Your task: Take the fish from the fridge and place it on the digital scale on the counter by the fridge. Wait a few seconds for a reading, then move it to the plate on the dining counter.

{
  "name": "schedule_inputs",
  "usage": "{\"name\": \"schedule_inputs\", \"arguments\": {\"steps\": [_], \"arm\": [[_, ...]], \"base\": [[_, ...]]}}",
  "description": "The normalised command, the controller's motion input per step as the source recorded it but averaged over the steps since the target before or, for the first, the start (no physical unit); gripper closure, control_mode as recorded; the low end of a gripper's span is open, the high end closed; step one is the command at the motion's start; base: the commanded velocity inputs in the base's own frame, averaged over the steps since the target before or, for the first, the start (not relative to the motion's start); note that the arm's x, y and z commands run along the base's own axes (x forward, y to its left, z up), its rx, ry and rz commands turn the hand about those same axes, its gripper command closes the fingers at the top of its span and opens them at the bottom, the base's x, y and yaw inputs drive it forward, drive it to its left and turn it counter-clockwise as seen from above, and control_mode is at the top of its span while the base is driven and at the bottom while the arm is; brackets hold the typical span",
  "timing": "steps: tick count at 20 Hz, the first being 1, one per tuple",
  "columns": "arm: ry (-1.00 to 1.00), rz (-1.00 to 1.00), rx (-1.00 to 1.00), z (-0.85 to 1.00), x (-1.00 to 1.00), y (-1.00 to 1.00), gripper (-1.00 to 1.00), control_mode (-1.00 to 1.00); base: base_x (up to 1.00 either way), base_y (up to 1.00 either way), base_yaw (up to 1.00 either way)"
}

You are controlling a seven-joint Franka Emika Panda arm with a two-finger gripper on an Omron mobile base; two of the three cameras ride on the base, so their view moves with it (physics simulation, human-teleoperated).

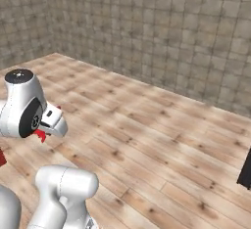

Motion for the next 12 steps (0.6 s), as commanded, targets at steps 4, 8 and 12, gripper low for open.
{"name": "schedule_inputs", "arguments": {"steps": [4,8,12], "arm": [[0.0,0.0,0.0,0.0,0.0,0.0,1.0,1.0],[0.0,0.0,0.0,0.0,0.0,0.0,1.0,1.0],[0.0,0.0,0.0,0.0,0.0,0.0,1.0,1.0]], "base": [[0.88,-0.01,0.46],[1.0,-0.09,0.47],[1.0,-0.17,0.47]]}}
